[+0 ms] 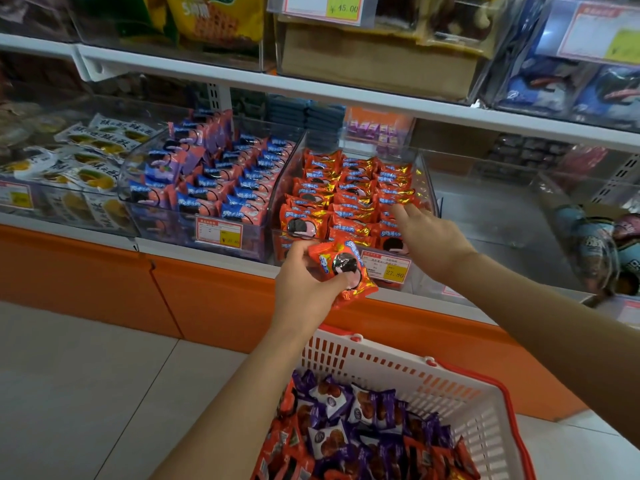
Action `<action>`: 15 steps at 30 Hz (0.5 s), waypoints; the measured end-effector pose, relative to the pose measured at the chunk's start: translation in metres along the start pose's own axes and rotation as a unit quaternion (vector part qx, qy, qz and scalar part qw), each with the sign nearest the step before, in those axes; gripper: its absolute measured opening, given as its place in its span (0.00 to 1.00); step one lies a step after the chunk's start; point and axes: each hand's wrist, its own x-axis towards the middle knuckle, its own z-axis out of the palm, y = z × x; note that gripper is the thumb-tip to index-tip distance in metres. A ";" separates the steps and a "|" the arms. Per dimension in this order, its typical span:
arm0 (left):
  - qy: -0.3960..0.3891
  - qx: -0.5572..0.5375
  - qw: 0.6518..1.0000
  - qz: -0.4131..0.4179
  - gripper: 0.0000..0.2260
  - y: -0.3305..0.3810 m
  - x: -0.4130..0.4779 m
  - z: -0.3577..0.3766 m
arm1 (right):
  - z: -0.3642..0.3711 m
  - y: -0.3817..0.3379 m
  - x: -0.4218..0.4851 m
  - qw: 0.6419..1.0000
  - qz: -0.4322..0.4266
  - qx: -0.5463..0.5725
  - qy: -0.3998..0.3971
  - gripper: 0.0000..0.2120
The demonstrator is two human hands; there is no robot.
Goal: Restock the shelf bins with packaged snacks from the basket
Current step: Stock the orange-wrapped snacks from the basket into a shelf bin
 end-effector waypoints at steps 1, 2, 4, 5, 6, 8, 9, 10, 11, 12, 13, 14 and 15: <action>-0.002 -0.007 1.000 0.007 0.25 0.000 0.000 0.000 | -0.004 -0.003 -0.006 0.999 0.006 0.046 0.012 0.29; -0.005 -0.013 1.000 0.015 0.25 0.000 -0.001 0.001 | -0.009 -0.007 -0.013 0.993 0.019 0.116 0.020 0.26; -0.011 -0.020 0.999 0.029 0.25 -0.001 -0.001 0.003 | -0.018 -0.017 -0.028 0.963 0.034 0.265 0.021 0.18; -0.013 -0.023 0.999 0.033 0.24 -0.002 -0.001 0.004 | -0.022 -0.024 -0.037 0.949 0.034 0.314 0.008 0.16; -0.017 -0.027 0.999 0.035 0.24 -0.003 0.000 0.006 | -0.024 -0.031 -0.045 0.937 0.031 0.348 -0.008 0.16; -0.030 -0.026 0.999 0.036 0.23 -0.004 0.001 0.008 | -0.025 -0.042 -0.061 0.925 0.027 0.379 -0.027 0.18; -0.039 -0.026 0.998 0.037 0.21 -0.005 0.001 0.010 | -0.024 -0.045 -0.066 0.922 0.026 0.384 -0.028 0.20; -0.048 -0.029 0.998 0.037 0.20 -0.006 0.002 0.011 | -0.023 -0.047 -0.069 0.919 0.027 0.393 -0.025 0.21; -0.057 -0.034 0.997 0.040 0.19 -0.006 0.002 0.012 | -0.023 -0.047 -0.070 0.913 0.033 0.405 -0.022 0.22; -0.066 -0.036 0.996 0.045 0.18 -0.007 0.002 0.014 | -0.023 -0.044 -0.070 0.909 0.040 0.414 -0.019 0.21; -0.074 -0.027 0.995 0.056 0.17 -0.008 0.002 0.016 | -0.024 -0.041 -0.069 0.909 0.045 0.414 -0.014 0.20; -0.081 -0.006 0.994 0.071 0.16 -0.009 0.002 0.018 | -0.024 -0.036 -0.068 0.913 0.049 0.406 -0.008 0.20; -0.085 0.025 0.992 0.088 0.14 -0.012 0.002 0.020 | -0.025 -0.030 -0.067 0.920 0.056 0.388 -0.003 0.19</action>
